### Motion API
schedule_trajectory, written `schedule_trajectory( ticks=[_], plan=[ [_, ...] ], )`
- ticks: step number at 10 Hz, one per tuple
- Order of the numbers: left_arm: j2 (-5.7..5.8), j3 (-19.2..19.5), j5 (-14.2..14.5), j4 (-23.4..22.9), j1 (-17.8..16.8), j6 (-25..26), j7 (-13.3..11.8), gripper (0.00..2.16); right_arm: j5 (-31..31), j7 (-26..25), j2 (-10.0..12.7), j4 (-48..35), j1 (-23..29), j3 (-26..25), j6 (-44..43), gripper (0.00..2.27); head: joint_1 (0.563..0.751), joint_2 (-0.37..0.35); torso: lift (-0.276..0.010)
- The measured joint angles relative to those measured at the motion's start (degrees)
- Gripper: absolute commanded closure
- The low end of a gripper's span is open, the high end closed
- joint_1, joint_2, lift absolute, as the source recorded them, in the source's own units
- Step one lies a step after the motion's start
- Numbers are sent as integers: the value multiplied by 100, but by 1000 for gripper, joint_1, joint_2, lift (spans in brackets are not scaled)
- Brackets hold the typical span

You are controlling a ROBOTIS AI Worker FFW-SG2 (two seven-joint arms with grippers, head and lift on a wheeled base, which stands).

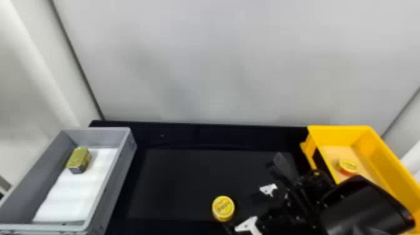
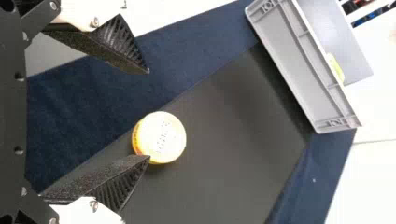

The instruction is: Pick up the round yellow can and place it in the yellow rectangular box

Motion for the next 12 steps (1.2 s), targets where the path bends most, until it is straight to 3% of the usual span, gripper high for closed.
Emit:
schedule_trajectory(
  ticks=[4, 9, 12],
  plan=[
    [0, -18, 0, 6, -7, 0, 0, 38, 91, 126, 20, 167, -84, 142, 175, 13, 686, 14, -55],
    [0, -81, 0, 15, -11, -4, 22, 38, 258, 289, 220, 618, -296, 269, 94, -1, 686, 14, -55],
    [0, -110, 0, 15, -8, -39, 32, 38, 937, 380, 342, 750, -374, 97, -338, -1, 686, 14, -55]
  ],
)
